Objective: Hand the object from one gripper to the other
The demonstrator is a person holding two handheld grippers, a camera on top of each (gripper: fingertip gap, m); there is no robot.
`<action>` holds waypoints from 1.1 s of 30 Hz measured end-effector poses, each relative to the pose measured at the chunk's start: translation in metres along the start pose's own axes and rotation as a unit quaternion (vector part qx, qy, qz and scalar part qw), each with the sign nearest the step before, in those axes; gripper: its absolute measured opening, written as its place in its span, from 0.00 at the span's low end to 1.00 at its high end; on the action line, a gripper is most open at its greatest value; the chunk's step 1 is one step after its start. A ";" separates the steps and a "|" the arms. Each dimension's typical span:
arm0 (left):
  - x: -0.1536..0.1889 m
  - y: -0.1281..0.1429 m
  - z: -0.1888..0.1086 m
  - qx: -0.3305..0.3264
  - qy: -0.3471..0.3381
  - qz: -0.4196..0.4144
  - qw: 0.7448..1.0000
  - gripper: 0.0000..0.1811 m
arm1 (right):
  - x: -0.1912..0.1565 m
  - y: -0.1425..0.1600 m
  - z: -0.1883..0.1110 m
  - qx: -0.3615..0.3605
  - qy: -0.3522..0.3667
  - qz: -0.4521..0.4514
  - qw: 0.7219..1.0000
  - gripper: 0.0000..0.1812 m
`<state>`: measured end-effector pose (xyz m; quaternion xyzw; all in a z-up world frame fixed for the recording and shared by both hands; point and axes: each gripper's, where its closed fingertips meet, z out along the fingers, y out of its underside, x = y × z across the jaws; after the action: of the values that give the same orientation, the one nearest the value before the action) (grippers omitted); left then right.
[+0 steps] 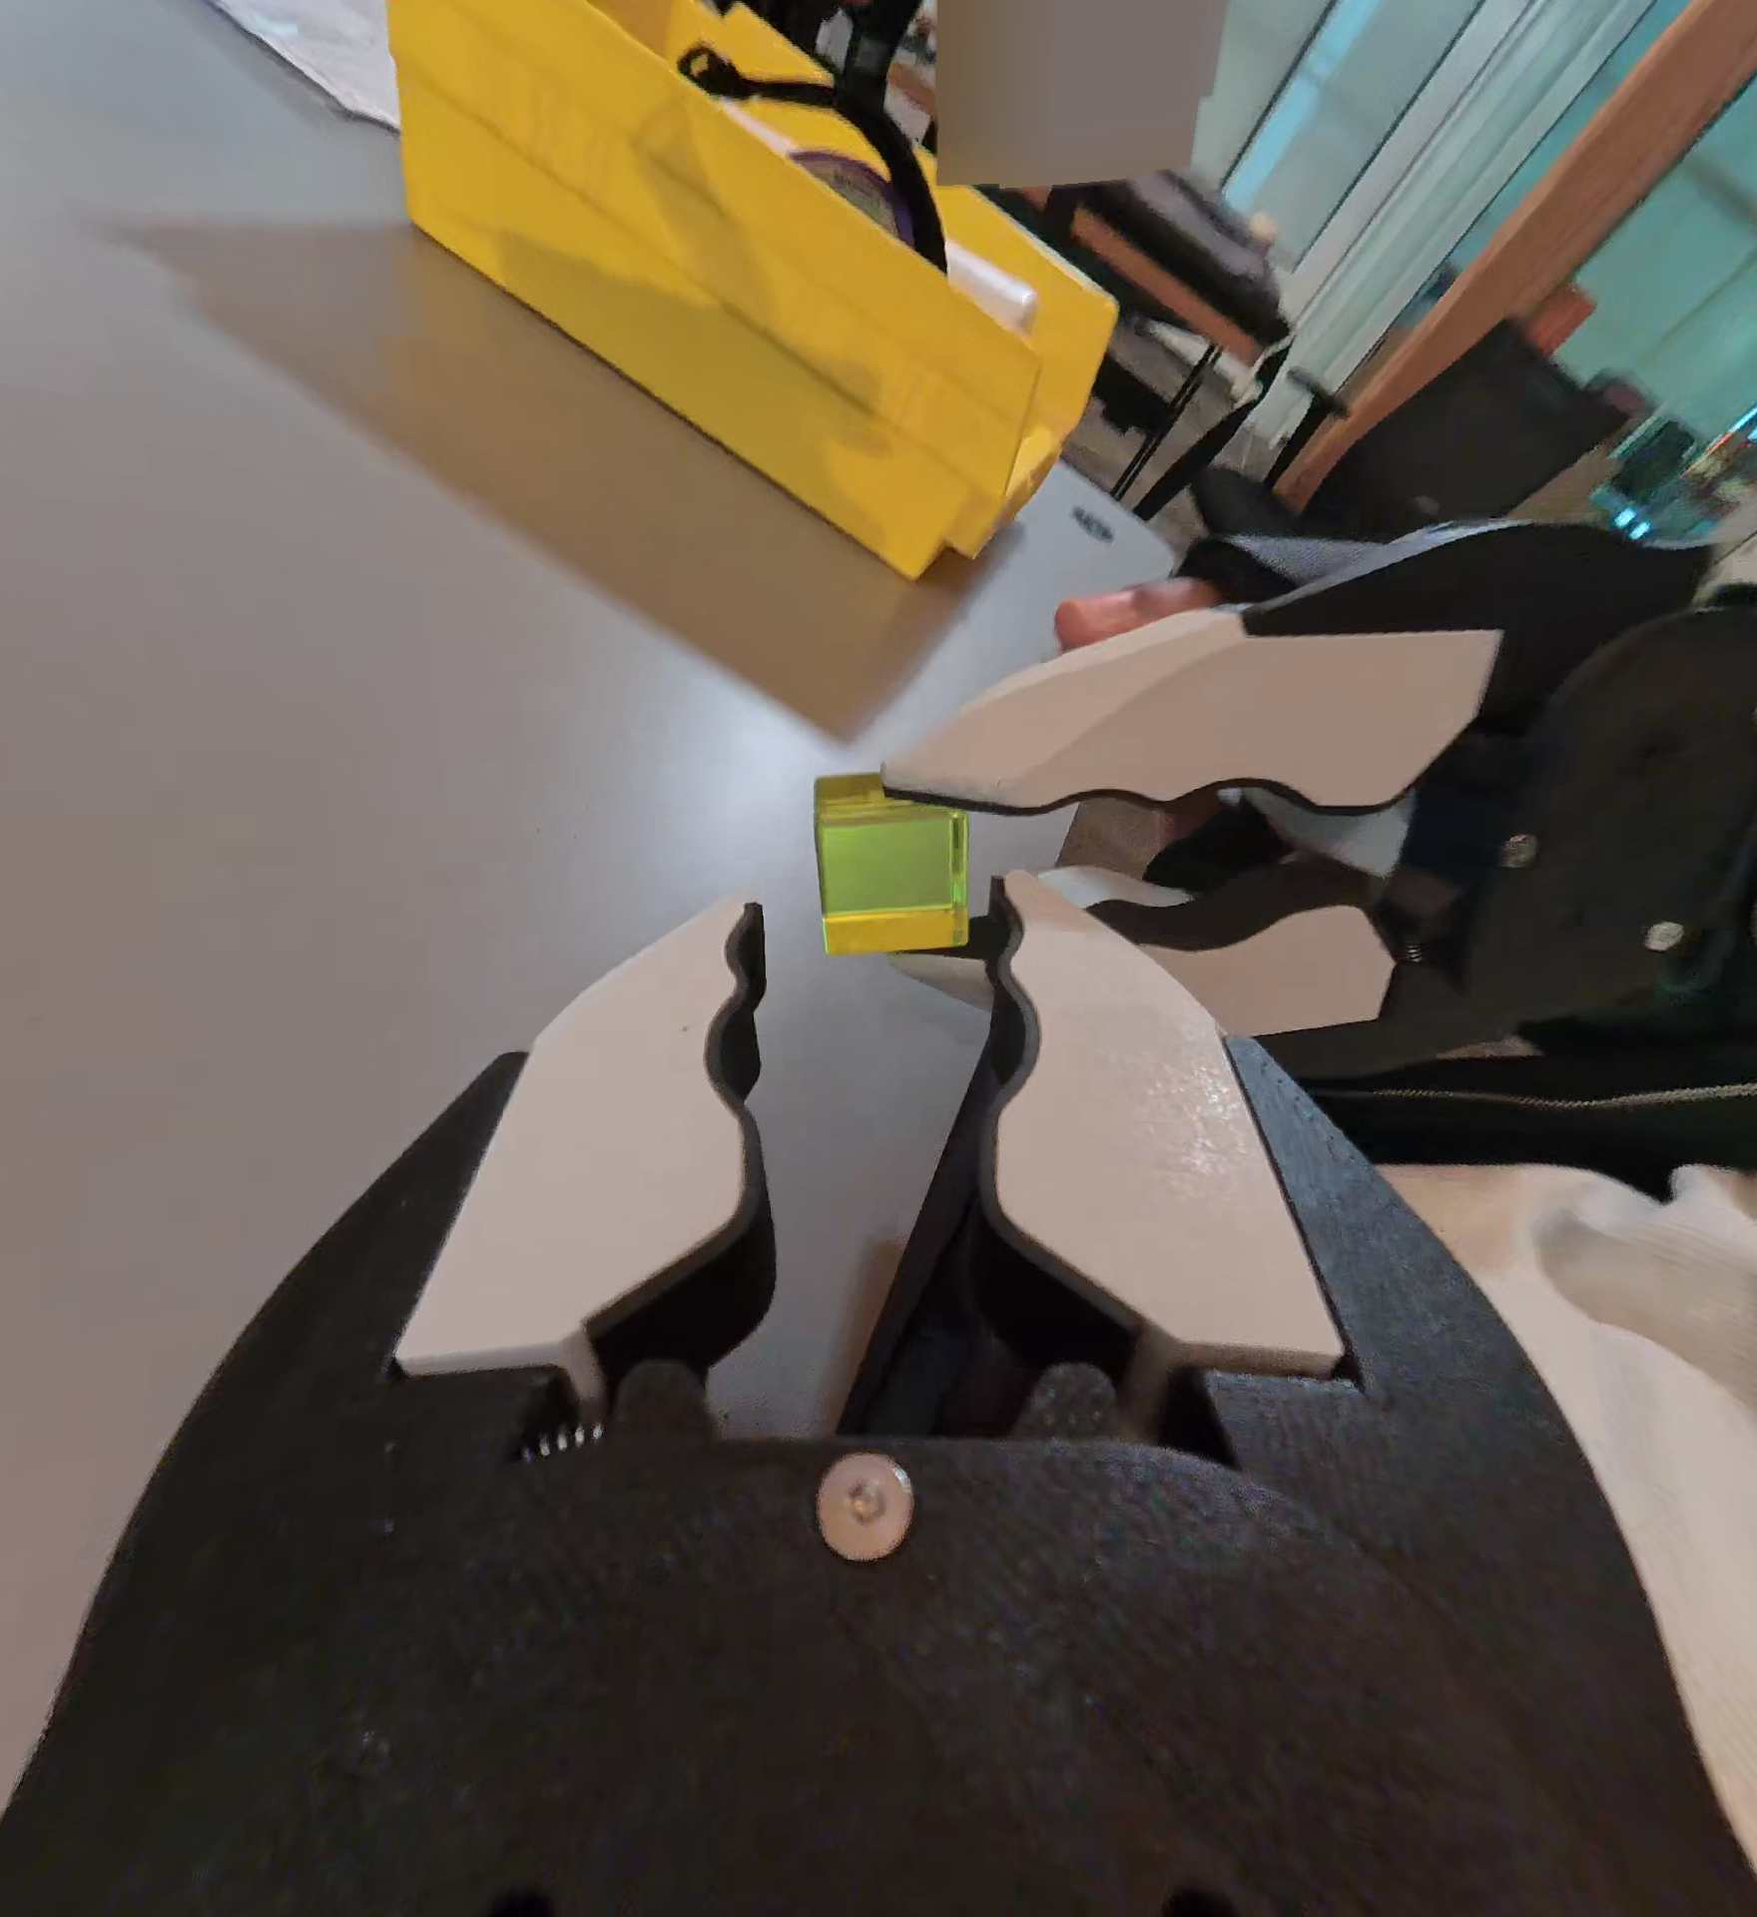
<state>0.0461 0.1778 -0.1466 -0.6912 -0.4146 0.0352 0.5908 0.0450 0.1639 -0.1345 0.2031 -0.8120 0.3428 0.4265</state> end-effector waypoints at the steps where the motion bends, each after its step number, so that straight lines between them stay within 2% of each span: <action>1: 0.001 0.002 0.002 -0.006 -0.003 0.005 1.000 0.22 | -0.001 -0.001 0.000 -0.003 0.006 -0.006 1.000 0.15; 3: 0.005 0.003 0.003 -0.008 0.000 0.008 1.000 0.14 | -0.001 -0.002 -0.001 -0.010 0.015 -0.017 1.000 0.15; 7: 0.005 0.000 0.001 0.000 0.001 0.008 1.000 0.15 | 0.005 -0.006 0.000 0.008 0.035 -0.016 0.999 0.17; 9: 0.004 -0.003 -0.001 0.009 0.005 -0.002 1.000 0.15 | 0.013 -0.004 0.005 0.019 0.053 0.011 0.998 0.46; 11: 0.001 -0.007 -0.004 0.029 0.015 -0.018 0.999 0.15 | 0.013 0.002 0.011 0.025 0.029 0.078 0.996 0.59; 13: -0.002 -0.015 -0.010 0.058 0.029 -0.034 0.997 0.15 | 0.013 0.003 0.013 0.064 -0.020 0.172 0.983 0.61; 15: -0.005 -0.024 -0.018 0.095 0.045 -0.042 0.994 0.15 | 0.021 0.001 0.010 0.128 -0.063 0.271 0.952 0.60; 17: -0.007 -0.031 -0.024 0.119 0.059 -0.050 0.990 0.15 | 0.035 -0.002 0.003 0.200 -0.101 0.364 0.904 0.59; 20: -0.003 -0.037 -0.030 0.142 0.086 -0.048 0.985 0.15 | 0.047 0.000 -0.008 0.283 -0.179 0.484 0.809 0.46; 23: 0.009 -0.040 -0.030 0.143 0.121 -0.034 0.982 0.14 | 0.046 0.002 -0.012 0.311 -0.272 0.573 0.708 0.28; 25: 0.016 -0.038 -0.028 0.136 0.138 -0.020 0.981 0.15 | 0.048 -0.002 -0.017 0.331 -0.316 0.608 0.649 0.25; 26: 0.019 -0.037 -0.027 0.132 0.144 -0.014 0.981 0.15 | 0.049 -0.004 -0.020 0.342 -0.328 0.618 0.627 0.25; 28: 0.023 -0.035 -0.025 0.127 0.154 -0.008 0.980 0.15 | 0.047 -0.009 -0.024 0.351 -0.350 0.622 0.606 0.25; 33: 0.030 -0.030 -0.021 0.112 0.163 0.005 0.980 0.14 | 0.033 -0.024 -0.028 0.348 -0.379 0.594 0.618 0.23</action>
<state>0.0606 0.1786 -0.1018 -0.6190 -0.3027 -0.0289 0.7241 0.0574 0.1667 -0.0861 -0.0788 -0.6650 0.6707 -0.3189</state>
